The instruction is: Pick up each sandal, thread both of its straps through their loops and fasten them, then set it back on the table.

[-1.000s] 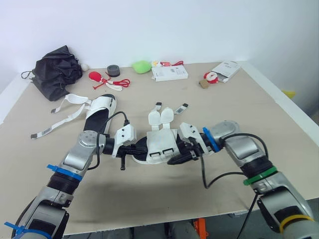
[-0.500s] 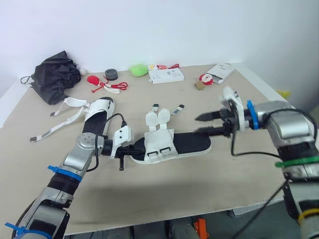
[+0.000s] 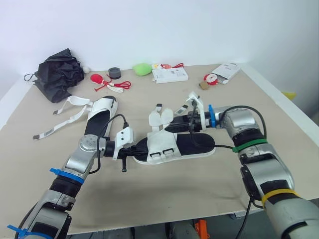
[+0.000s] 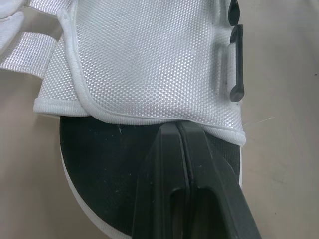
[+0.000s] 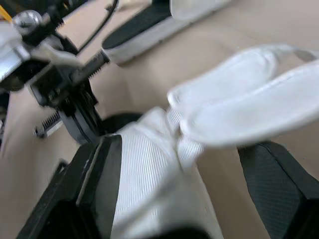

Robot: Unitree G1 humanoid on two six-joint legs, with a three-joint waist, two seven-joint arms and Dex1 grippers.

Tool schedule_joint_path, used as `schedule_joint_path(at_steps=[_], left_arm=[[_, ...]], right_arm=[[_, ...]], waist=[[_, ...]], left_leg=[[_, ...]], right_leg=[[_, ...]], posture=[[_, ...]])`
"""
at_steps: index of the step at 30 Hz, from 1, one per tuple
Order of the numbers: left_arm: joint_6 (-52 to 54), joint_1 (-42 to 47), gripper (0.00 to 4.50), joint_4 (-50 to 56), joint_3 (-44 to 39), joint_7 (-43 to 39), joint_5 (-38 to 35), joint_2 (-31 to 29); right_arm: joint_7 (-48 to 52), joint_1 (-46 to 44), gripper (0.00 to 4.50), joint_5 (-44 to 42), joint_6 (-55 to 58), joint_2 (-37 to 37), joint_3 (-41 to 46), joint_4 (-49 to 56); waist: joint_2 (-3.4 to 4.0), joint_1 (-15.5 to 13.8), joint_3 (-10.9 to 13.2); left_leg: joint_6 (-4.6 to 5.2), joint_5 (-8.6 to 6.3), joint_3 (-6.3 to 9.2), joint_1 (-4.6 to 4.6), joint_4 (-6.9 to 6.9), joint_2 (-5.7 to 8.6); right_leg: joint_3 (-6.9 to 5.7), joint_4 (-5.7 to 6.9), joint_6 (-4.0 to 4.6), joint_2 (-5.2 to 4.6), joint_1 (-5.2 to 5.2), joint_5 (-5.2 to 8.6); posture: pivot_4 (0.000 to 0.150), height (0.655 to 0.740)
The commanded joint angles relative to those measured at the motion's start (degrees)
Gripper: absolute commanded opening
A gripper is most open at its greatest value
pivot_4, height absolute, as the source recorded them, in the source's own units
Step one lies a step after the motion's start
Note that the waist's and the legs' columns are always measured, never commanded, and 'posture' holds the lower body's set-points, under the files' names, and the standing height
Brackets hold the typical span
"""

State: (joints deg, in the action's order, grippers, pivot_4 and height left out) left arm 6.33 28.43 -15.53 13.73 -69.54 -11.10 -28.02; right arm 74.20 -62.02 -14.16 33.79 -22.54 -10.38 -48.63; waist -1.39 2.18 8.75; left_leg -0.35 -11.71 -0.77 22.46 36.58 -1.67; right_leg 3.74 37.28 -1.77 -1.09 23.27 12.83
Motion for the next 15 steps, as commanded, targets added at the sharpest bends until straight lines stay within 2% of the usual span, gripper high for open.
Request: schedule_joint_path(at_steps=[1,7,15], left_arm=[[3.0,-3.0,0.00,-2.6,3.3,0.9,3.6,-0.5],[4.1,-3.8,0.00,-1.3,2.6,1.6,3.1,-0.5],[4.9,-4.3,0.00,-0.5,2.2,2.1,2.8,-0.6]], right_arm=[[-4.2,-4.6,3.89,-1.0,-3.3,2.3,4.9,-4.7],[-11.2,-7.6,3.89,-1.7,-7.3,6.6,10.1,-11.6],[-15.5,-11.4,3.89,-4.1,-9.2,8.6,17.3,-15.2]], waist=[[0.00,0.0,0.0],[0.00,0.2,0.0],[0.01,0.3,0.0]], left_leg=[[0.00,0.00,0.00,0.00,0.00,0.00],[0.00,0.00,-0.01,0.02,-0.02,0.01],[0.00,0.00,0.00,0.03,-0.05,0.01]], right_leg=[[0.00,0.00,0.00,0.00,0.00,0.00],[0.02,-0.01,0.01,-0.02,-0.01,0.02],[0.03,-0.02,0.01,-0.02,0.00,0.02]], posture=[[0.150,0.7400],[0.150,0.7400],[0.150,0.7400]])
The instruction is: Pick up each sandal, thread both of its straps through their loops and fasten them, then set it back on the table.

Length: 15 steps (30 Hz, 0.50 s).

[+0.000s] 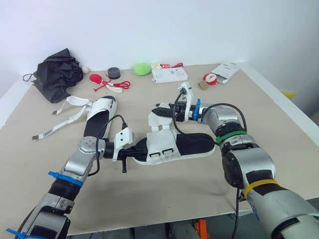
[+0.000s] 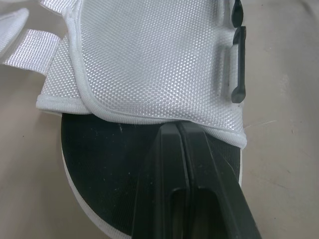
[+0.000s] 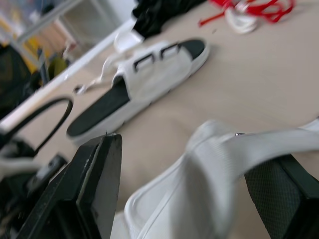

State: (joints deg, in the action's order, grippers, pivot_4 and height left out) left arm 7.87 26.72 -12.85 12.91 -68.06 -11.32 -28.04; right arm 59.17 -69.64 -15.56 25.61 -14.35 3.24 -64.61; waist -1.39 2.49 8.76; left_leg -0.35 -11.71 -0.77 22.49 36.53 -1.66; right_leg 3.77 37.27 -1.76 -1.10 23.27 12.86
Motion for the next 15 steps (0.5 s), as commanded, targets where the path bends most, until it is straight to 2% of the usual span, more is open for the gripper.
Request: schedule_joint_path(at_steps=[1,7,15], left_arm=[[3.4,-2.6,0.00,-3.2,3.0,0.6,3.0,-0.5],[3.5,-2.6,0.00,-3.3,3.0,0.6,2.9,-0.3],[3.0,-2.2,0.00,-4.3,3.0,0.6,2.9,0.1]], right_arm=[[-0.4,-4.2,3.89,-3.3,-0.9,0.4,4.7,0.9],[0.6,-5.1,3.89,-4.4,0.1,0.4,7.3,1.7],[3.6,-2.9,3.89,-4.0,1.8,0.9,6.0,5.6]], waist=[[0.00,0.0,0.0],[0.00,0.1,0.0],[0.00,0.1,0.0]], left_leg=[[0.00,0.00,0.00,0.00,0.00,0.00],[0.00,0.00,0.02,0.00,-0.01,0.00],[0.00,0.00,0.02,0.01,-0.04,0.00]], right_leg=[[0.00,0.00,0.00,0.00,0.00,0.00],[-0.01,-0.04,0.00,0.00,-0.01,0.00],[-0.01,-0.06,0.00,-0.01,0.00,0.00]], posture=[[0.150,0.7400],[0.150,0.7400],[0.150,0.7400]])
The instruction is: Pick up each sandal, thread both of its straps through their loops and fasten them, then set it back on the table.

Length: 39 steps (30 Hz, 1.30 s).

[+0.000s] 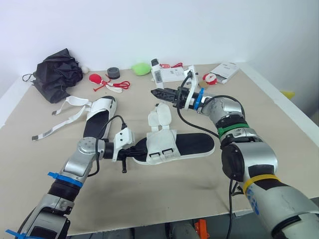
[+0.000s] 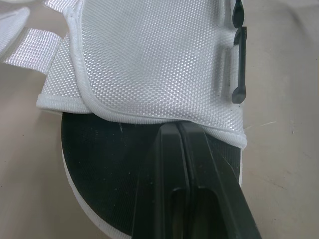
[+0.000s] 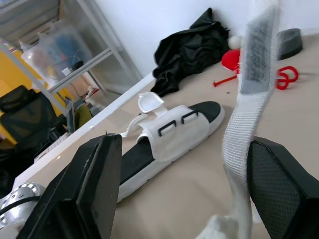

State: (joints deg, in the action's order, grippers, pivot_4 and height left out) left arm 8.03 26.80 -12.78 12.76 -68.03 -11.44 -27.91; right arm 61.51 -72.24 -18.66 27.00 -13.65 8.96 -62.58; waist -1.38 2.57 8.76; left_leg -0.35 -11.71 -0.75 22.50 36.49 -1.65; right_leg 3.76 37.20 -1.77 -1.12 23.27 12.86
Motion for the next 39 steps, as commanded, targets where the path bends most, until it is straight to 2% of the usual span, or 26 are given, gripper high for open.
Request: schedule_joint_path(at_steps=[1,3,5,6,9,10,16,17,20,25,28,32,39], left_arm=[[2.9,-2.2,0.00,-4.4,3.2,0.6,3.1,0.1],[2.9,-2.0,0.00,-4.6,3.2,0.7,3.1,0.3],[2.9,-2.0,0.00,-4.6,3.2,0.7,3.1,0.4],[2.9,-2.0,0.00,-4.7,3.2,0.7,3.1,0.4],[2.8,-2.1,0.00,-4.7,3.2,0.7,3.1,0.5],[2.8,-2.1,0.00,-4.8,3.2,0.8,3.2,0.5],[2.7,-2.5,0.00,-4.7,3.1,0.9,3.2,0.4],[2.8,-2.5,0.00,-4.6,3.0,0.8,3.1,0.4],[3.1,-2.7,0.00,-4.2,3.0,0.7,3.1,0.2],[3.4,-2.8,0.00,-3.8,3.1,0.4,3.0,-0.1],[3.3,-2.7,0.00,-4.0,3.2,0.2,3.0,-0.2],[3.2,-2.4,0.00,-4.5,3.1,0.3,3.1,-0.2],[2.9,-2.3,0.00,-5.0,3.1,0.6,3.1,0.2]], right_arm=[[1.7,0.0,3.66,-1.0,0.7,0.2,0.1,4.4],[2.4,0.6,3.06,-0.9,1.3,0.4,-0.4,5.9],[2.8,1.4,2.06,-0.5,1.9,0.9,-1.1,7.2],[2.7,1.8,1.73,-0.1,2.1,1.1,-1.7,7.7],[2.7,2.9,0.18,0.6,2.1,1.3,-3.0,8.9],[2.5,3.3,0.06,0.3,2.1,1.3,-2.8,9.5],[3.3,6.1,0.06,-2.2,2.4,1.1,-1.6,16.1],[3.9,7.8,0.06,-2.2,1.5,1.0,-2.4,19.8],[5.0,18.4,0.06,2.7,-4.1,-1.6,-10.6,40.2],[-5.4,27.0,0.06,14.8,-20.7,-4.4,-17.1,53.3],[-10.9,30.8,0.06,23.3,-37.8,-6.8,-20.7,56.4],[-17.9,33.1,0.06,34.3,-59.1,-12.2,-24.8,54.4],[-37.7,32.6,0.06,52.2,-85.6,-18.6,-23.7,48.2]], waist=[[0.00,0.0,0.0],[0.00,0.0,0.0],[0.00,0.0,0.0],[0.00,0.0,0.0],[0.00,-0.1,0.0],[0.00,-0.1,0.0],[0.00,-0.1,0.0],[0.00,-0.1,0.0],[-0.01,-0.4,0.0],[0.04,-0.3,0.0],[0.01,-0.4,0.0],[-0.05,-0.4,0.0],[-0.16,-0.4,0.1]], left_leg=[[0.00,0.00,0.01,0.01,0.00,0.00],[0.00,0.00,0.00,0.01,0.00,0.01],[0.00,0.00,0.01,0.01,0.00,0.01],[0.00,0.00,0.01,0.01,0.00,0.02],[0.00,0.00,0.03,0.01,0.00,0.02],[0.00,0.00,0.03,0.02,0.00,0.02],[0.00,0.00,0.03,0.05,0.00,0.05],[0.00,0.00,0.04,0.05,0.00,0.05],[0.00,0.00,0.08,0.05,-0.02,0.04],[-0.09,-0.05,0.12,0.13,-0.08,0.05],[-0.08,-0.05,0.13,0.10,-0.08,0.04],[-0.09,-0.05,0.09,0.08,-0.09,0.05],[-0.09,-0.05,0.00,0.04,-0.09,0.07]], right_leg=[[0.00,-0.01,0.00,0.00,0.00,0.00],[0.00,-0.01,0.00,-0.02,0.00,0.00],[0.00,-0.02,-0.01,-0.02,0.00,-0.01],[0.00,-0.02,-0.02,-0.02,0.00,-0.01],[-0.02,-0.02,-0.02,-0.03,0.00,-0.01],[-0.03,-0.02,-0.02,-0.04,0.00,-0.01],[-0.04,-0.07,-0.05,-0.10,0.00,0.01],[-0.04,-0.07,-0.05,-0.10,0.00,0.01],[-0.09,-0.09,-0.05,-0.10,0.00,0.02],[-0.18,-0.12,-0.08,-0.10,0.08,0.18],[-0.20,-0.12,-0.08,-0.10,0.09,0.18],[-0.21,-0.18,-0.06,-0.15,0.06,0.19],[-0.17,-0.21,-0.07,-0.22,0.08,0.20]], posture=[[0.150,0.7400],[0.150,0.7400],[0.150,0.7400],[0.150,0.7400],[0.150,0.7400],[0.150,0.7400],[0.150,0.7400],[0.150,0.7400],[0.150,0.7400],[0.150,0.7400],[0.150,0.7400],[0.150,0.7400],[0.150,0.7400]])
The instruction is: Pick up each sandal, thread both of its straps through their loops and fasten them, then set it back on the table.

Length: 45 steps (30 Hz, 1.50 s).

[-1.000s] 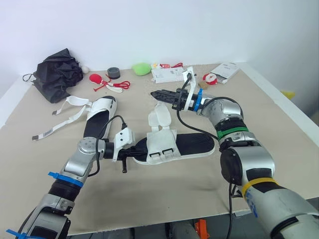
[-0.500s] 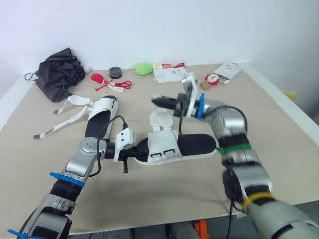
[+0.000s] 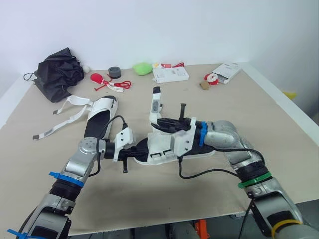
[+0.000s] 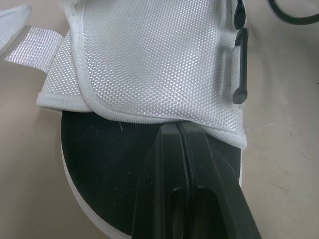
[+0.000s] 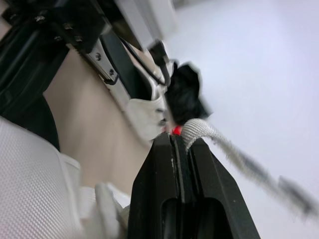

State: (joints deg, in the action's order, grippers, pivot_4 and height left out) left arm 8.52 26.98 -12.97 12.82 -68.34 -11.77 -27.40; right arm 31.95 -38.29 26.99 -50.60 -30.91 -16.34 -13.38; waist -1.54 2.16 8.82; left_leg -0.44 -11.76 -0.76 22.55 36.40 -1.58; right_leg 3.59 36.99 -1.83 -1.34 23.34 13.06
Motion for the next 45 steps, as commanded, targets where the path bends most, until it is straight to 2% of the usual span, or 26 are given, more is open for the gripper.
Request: schedule_joint_path(at_steps=[1,4,11,18,21,24,28,29,33,37,41,43,45], left_arm=[[2.4,-2.6,0.00,-4.8,3.0,1.0,3.4,-0.2],[2.4,-3.0,0.00,-4.5,3.0,1.0,3.3,-0.2],[2.3,-2.8,0.00,-5.1,2.9,0.9,3.5,-0.1],[2.3,-2.5,0.00,-5.5,2.8,0.8,3.5,-0.1],[2.1,-1.5,0.00,-6.7,3.0,0.5,3.7,0.4],[2.0,-1.0,0.00,-7.2,3.2,0.4,3.7,0.7],[2.0,-1.1,0.00,-7.3,3.0,0.5,3.6,0.8],[2.1,-1.4,0.00,-7.1,2.9,0.5,3.5,0.7],[2.2,-1.8,0.00,-6.9,2.7,0.6,3.5,0.5],[2.1,-1.4,0.00,-7.5,2.6,0.5,3.5,0.6],[2.2,-1.0,0.00,-7.7,2.6,0.5,3.5,0.7],[2.2,-1.0,0.00,-7.8,2.6,0.4,3.5,0.7],[2.4,-1.2,0.00,-7.6,2.8,0.2,3.4,0.7]], right_arm=[[-12.1,-1.1,0.06,10.6,-11.3,-2.2,2.3,-1.3],[-21.0,-0.7,0.06,18.1,-16.0,-3.6,3.6,-1.7],[-33.5,0.3,0.06,25.6,-21.5,-6.3,7.3,3.3],[-40.3,0.5,0.06,31.2,-21.2,-8.0,7.4,4.4],[-37.4,0.1,0.90,29.2,-19.0,-9.0,4.9,0.1],[-36.3,-0.5,2.24,28.6,-18.3,-9.2,3.1,-0.8],[-39.4,-0.5,4.28,31.5,-19.9,-10.1,2.1,0.3],[-41.5,-0.3,4.41,33.1,-20.4,-10.3,2.3,1.4],[-49.3,0.1,4.41,38.8,-20.1,-10.8,2.9,4.3],[-53.9,-1.1,4.41,40.3,-18.5,-11.8,2.9,2.6],[-52.1,-1.8,4.41,37.1,-18.9,-13.6,2.4,1.7],[-39.4,-2.5,4.41,24.0,-16.8,-17.1,-1.1,-2.0],[-25.1,-0.8,4.41,6.0,-10.6,-21.6,-5.1,-2.0]], waist=[[-0.01,0.0,0.0],[-0.02,-0.1,0.0],[-0.10,-0.2,0.1],[-0.16,0.0,0.1],[-0.19,0.0,0.1],[-0.25,0.1,0.1],[-0.25,0.1,0.1],[-0.25,0.1,0.1],[-0.25,0.1,0.1],[-0.26,0.1,0.1],[-0.27,0.1,0.1],[-0.27,0.1,0.1],[-0.32,0.1,0.1]], left_leg=[[0.00,0.00,0.01,0.00,0.00,0.00],[0.00,0.00,-0.02,0.01,0.00,0.01],[0.00,0.00,-0.09,0.02,-0.03,0.04],[0.00,0.00,-0.16,-0.02,-0.16,0.03],[0.00,0.00,-0.19,-0.05,-0.16,0.03],[0.03,0.01,-0.21,-0.15,-0.14,0.03],[0.08,0.05,-0.20,-0.17,-0.13,0.03],[0.08,0.05,-0.20,-0.17,-0.13,0.03],[0.08,0.05,-0.21,-0.16,-0.13,0.03],[0.08,0.05,-0.20,-0.16,-0.13,0.03],[0.08,0.05,-0.25,-0.16,-0.13,0.03],[0.08,0.05,-0.24,-0.16,-0.13,0.04],[0.09,0.05,-0.23,-0.16,-0.13,0.04]], right_leg=[[0.00,0.00,0.00,0.00,0.00,0.00],[0.04,0.00,0.01,-0.02,0.01,0.00],[0.17,0.00,-0.01,-0.03,0.02,0.02],[0.26,0.00,0.02,0.03,0.05,0.07],[0.29,0.00,0.02,0.02,0.03,0.07],[0.32,0.00,0.01,0.02,-0.06,0.07],[0.33,0.01,0.00,0.02,-0.06,0.06],[0.33,0.01,0.00,0.02,-0.06,0.06],[0.34,0.01,0.00,0.02,-0.04,0.06],[0.35,0.01,0.01,0.02,-0.03,0.06],[0.39,0.01,0.01,0.01,-0.03,0.06],[0.39,0.01,0.00,0.02,-0.04,0.06],[0.41,0.01,0.00,0.02,-0.07,0.06]], posture=[[0.150,0.7400],[0.150,0.7400],[0.150,0.7400],[0.150,0.7400],[0.150,0.7400],[0.150,0.7400],[0.150,0.7400],[0.150,0.7400],[0.150,0.7400],[0.150,0.7400],[0.150,0.7400],[0.150,0.7400],[0.150,0.7400]])
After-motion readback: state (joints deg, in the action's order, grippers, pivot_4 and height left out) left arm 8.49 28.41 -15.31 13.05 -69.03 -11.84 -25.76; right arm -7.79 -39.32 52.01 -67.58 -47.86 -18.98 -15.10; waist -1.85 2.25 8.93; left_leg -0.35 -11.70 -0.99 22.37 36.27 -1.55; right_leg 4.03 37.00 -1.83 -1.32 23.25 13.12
